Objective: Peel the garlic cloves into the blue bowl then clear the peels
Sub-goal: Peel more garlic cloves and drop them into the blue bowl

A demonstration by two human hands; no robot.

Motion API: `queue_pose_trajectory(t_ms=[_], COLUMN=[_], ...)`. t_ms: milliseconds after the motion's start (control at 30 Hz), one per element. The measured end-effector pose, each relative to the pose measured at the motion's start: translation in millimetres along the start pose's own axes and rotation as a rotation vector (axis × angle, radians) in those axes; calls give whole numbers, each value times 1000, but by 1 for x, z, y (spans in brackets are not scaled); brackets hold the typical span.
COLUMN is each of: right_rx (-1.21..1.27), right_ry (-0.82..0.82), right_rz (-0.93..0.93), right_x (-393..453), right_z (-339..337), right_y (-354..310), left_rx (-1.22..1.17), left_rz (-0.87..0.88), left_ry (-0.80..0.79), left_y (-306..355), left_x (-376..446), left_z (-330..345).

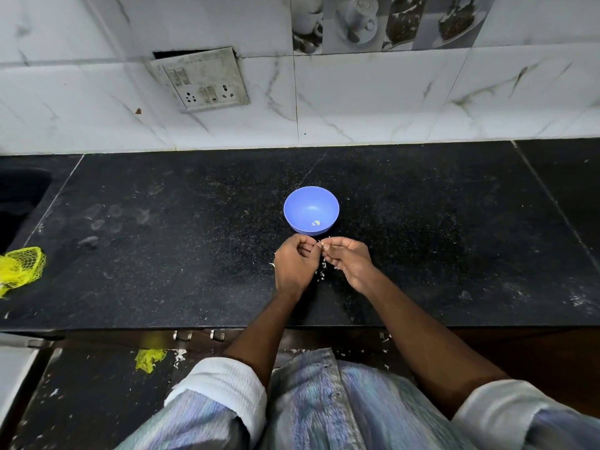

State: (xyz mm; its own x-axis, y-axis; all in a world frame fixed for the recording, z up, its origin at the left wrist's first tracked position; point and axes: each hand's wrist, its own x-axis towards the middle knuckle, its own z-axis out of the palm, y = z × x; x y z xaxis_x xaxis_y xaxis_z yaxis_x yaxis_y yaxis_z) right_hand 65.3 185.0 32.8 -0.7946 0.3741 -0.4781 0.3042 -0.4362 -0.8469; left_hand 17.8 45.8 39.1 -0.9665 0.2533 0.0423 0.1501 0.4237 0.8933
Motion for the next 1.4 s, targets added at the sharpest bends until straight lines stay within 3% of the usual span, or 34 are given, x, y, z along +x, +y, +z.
queue_pose_trajectory(t_ms=[467, 733, 933, 1400], right_rx=[-221, -228, -113, -313], right_ry=[66, 57, 41, 97], right_rz=[-92, -109, -71, -251], right_x=[-1, -4, -3, -7], right_z=[4, 4, 1, 6], right_y=[-3, 0, 4, 6], left_rx=[186, 165, -25, 42], left_rz=[106, 91, -10, -35], left_ry=[-24, -12, -47, -33], left_y=[2, 0, 3, 1], left_x=[-1, -2, -4, -6], left_z=[1, 0, 0, 1])
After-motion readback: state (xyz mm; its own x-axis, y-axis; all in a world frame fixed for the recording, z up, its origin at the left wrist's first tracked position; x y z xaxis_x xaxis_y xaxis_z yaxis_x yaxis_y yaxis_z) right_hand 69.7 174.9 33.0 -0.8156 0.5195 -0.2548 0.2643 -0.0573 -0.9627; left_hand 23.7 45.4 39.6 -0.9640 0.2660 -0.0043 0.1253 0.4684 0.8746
